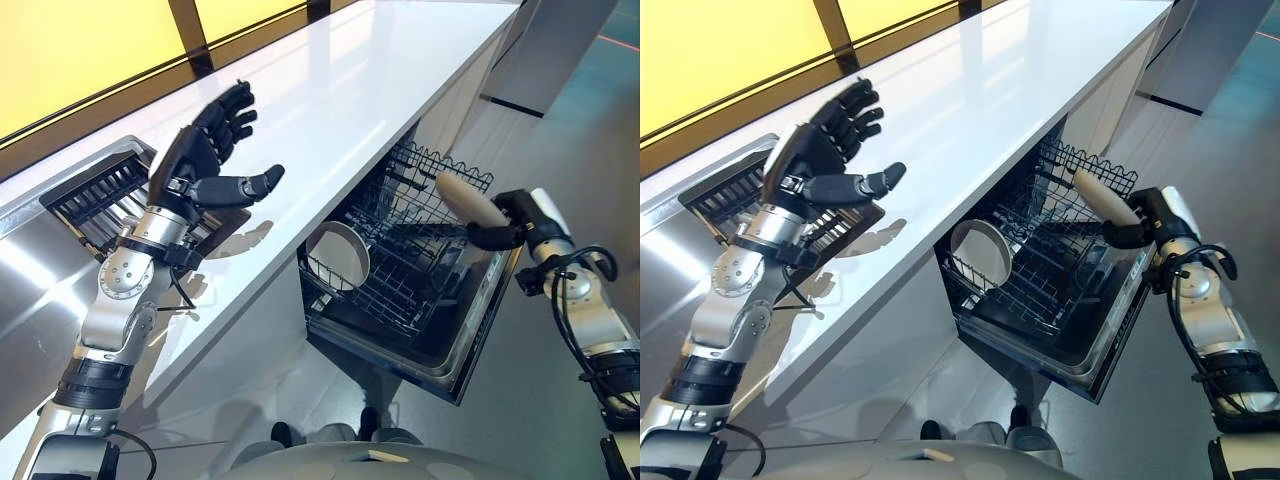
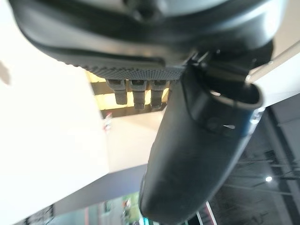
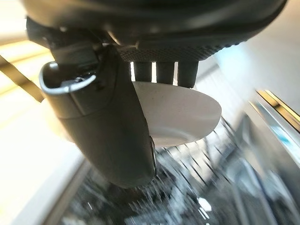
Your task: Pick up plates and place into dishwasher.
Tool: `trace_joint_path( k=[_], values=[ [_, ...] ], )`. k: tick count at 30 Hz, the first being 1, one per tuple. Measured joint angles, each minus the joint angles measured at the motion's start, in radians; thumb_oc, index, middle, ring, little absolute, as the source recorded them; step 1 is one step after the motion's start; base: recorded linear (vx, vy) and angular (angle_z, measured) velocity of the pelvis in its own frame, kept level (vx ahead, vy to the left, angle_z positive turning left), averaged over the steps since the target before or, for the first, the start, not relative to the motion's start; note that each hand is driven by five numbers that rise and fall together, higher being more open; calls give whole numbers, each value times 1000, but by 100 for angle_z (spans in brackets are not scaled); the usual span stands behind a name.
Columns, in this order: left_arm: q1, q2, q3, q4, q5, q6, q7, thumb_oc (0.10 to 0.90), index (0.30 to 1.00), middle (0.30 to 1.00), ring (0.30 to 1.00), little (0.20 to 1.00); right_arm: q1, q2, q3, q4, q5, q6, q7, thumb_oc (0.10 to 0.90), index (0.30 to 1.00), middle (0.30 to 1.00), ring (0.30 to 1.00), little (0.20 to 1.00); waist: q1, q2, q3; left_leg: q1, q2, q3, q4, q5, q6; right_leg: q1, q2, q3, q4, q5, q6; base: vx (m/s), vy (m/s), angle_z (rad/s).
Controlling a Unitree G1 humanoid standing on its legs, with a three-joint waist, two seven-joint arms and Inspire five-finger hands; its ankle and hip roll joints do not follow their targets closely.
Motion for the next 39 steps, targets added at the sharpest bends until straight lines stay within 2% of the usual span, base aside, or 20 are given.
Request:
trace_joint_path(
  k=[5,8,11,14,22,26,29,39],
  values=[
    [-39,8,-46,-6,-36,64,-36,800,900,900,900,900,-83,8,120,115,0,17,14,100,300,300,300,200,10,1,22,-10,0,-14,0,3,-1,-2,-1,-18,4,0,0,-1,-44,9],
    [-78,8,-76,-6,-94,119,-67,800,900,900,900,900,-157,16,186,213,17,18,14,100,300,300,300,200,32,0,30,-13,-1,-19,1,3,-1,-3,-2,-23,4,0,0,-67,-33,5],
    [-119,11,-116,-6,-120,131,-76,800,900,900,900,900,-265,26,238,335,60,16,7,100,300,300,300,200,50,7,56,-23,-5,-31,0,10,1,-6,-7,-34,4,0,0,-92,-14,12],
    [-143,28,-134,-15,-128,145,-92,800,900,900,900,900,-308,26,256,383,80,12,3,100,300,300,300,200,62,13,67,-51,-6,-54,1,21,0,-23,-8,-53,5,0,-1,-30,-22,23],
    [-180,45,-143,-14,-146,149,-106,800,900,900,900,900,-437,28,290,559,102,-11,-15,100,300,300,300,200,108,18,111,-58,-8,-82,1,27,0,-15,-10,-86,5,0,-1,-44,-14,10],
    [-220,54,-162,-14,-147,144,-108,800,900,900,900,900,-515,28,294,631,120,-29,-18,100,300,300,300,200,108,23,149,-84,-8,-104,1,43,-4,-28,-10,-107,5,2,-3,-140,-25,20],
    [-235,84,-210,-14,-148,144,-124,800,900,900,900,900,-572,28,296,692,120,-32,-28,100,300,300,300,200,117,38,164,-115,-7,-111,1,51,-5,-55,-9,-119,5,6,-8,-80,-31,8],
    [-274,89,-234,-13,-159,121,-136,800,900,900,900,900,-622,26,293,814,139,-30,-65,100,300,300,300,200,127,61,209,-124,-7,-130,1,52,-6,-57,-9,-136,5,6,-8,-19,-6,3]
  ],
)
